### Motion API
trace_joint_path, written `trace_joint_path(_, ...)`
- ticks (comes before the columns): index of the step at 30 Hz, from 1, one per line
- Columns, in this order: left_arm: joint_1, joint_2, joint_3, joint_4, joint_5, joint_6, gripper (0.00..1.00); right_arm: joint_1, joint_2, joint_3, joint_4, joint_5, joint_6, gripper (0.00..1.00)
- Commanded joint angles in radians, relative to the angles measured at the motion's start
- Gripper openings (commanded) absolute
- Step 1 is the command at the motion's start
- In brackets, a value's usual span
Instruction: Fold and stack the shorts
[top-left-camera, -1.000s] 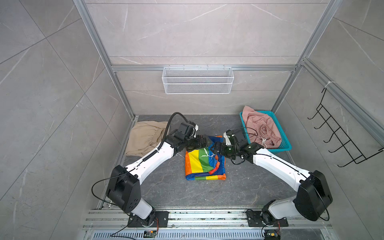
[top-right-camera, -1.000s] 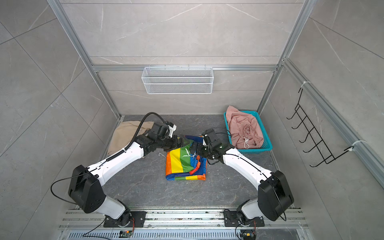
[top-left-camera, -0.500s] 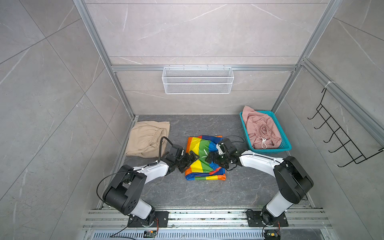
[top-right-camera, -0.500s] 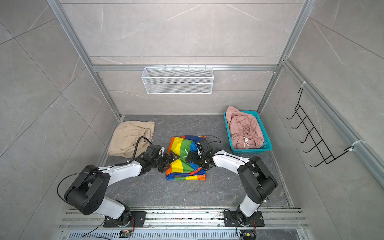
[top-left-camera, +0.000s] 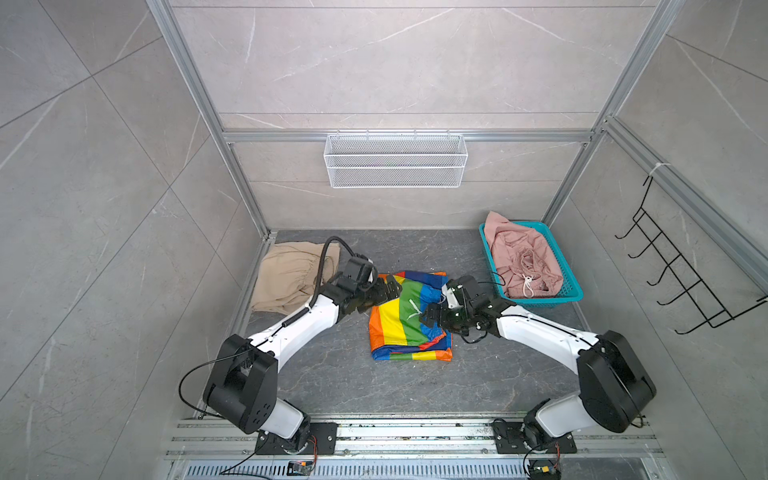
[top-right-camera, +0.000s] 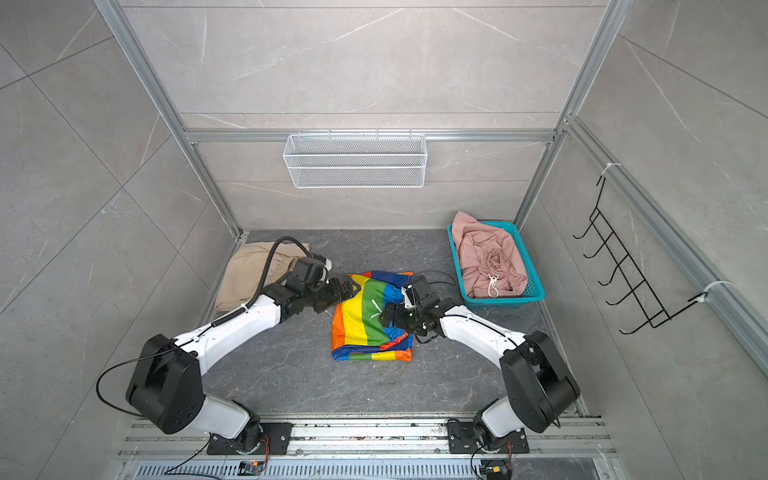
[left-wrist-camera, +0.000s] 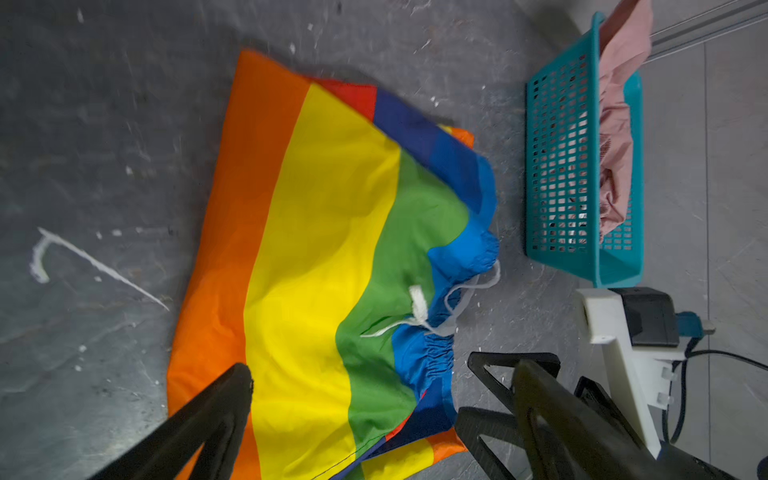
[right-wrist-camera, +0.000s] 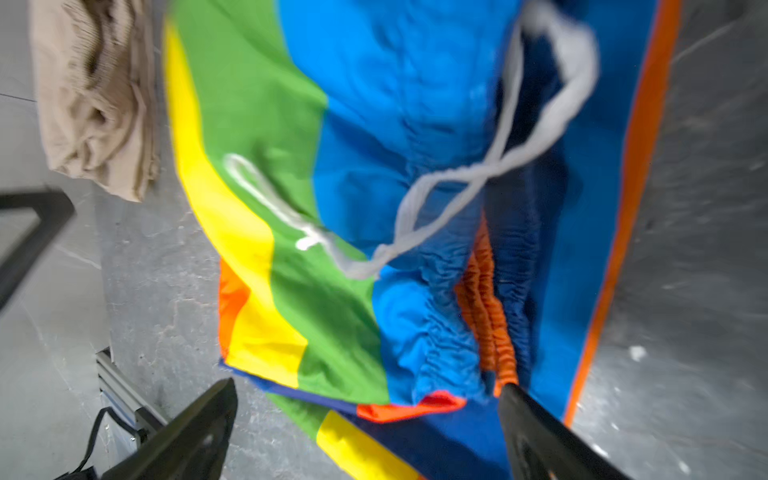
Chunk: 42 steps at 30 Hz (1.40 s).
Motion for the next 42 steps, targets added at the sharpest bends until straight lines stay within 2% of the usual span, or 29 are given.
trace_joint_path(1, 0.027, 0.109, 0.053, -0.229, -0.047, 0.139, 0.98, -0.026, -0.034, 0.025, -0.090, 0.027, -0.053, 0.99)
trace_joint_path(6, 0.031, 0.200, 0.071, -0.236, -0.056, 0.149, 0.95, -0.055, -0.070, 0.008, -0.108, 0.013, -0.070, 0.99)
trace_joint_path(9, 0.032, 0.255, 0.088, -0.228, -0.024, 0.154, 0.92, -0.074, -0.093, -0.015, -0.114, 0.007, -0.077, 0.99)
trace_joint_path(13, 0.031, 0.328, 0.116, -0.221, 0.013, 0.162, 0.84, -0.095, -0.112, -0.047, -0.108, -0.003, -0.079, 0.99)
trace_joint_path(20, 0.031, 0.429, 0.150, -0.218, 0.053, 0.182, 0.43, -0.113, -0.133, -0.072, -0.107, -0.016, -0.081, 0.99)
trace_joint_path(22, 0.030, 0.446, 0.179, -0.250, 0.047, 0.207, 0.19, -0.115, -0.139, -0.073, -0.106, -0.017, -0.083, 0.99)
trace_joint_path(23, 0.031, 0.449, 0.195, -0.274, 0.031, 0.218, 0.12, -0.116, -0.140, -0.074, -0.105, -0.020, -0.083, 0.99)
trace_joint_path(25, 0.031, 0.448, 0.241, -0.349, -0.032, 0.253, 0.00, -0.119, -0.142, -0.078, -0.100, -0.026, -0.081, 0.99)
trace_joint_path(32, 0.031, 0.409, 0.424, -0.643, -0.295, 0.362, 0.00, -0.118, -0.126, -0.078, -0.080, -0.045, -0.078, 0.99)
trace_joint_path(37, 0.030, 0.405, 0.595, -0.863, -0.613, 0.436, 0.00, -0.118, -0.091, -0.071, -0.041, -0.085, -0.062, 1.00)
trace_joint_path(42, 0.030, 0.478, 0.760, -1.047, -0.967, 0.467, 0.00, -0.108, -0.033, -0.039, 0.004, -0.134, -0.036, 0.99)
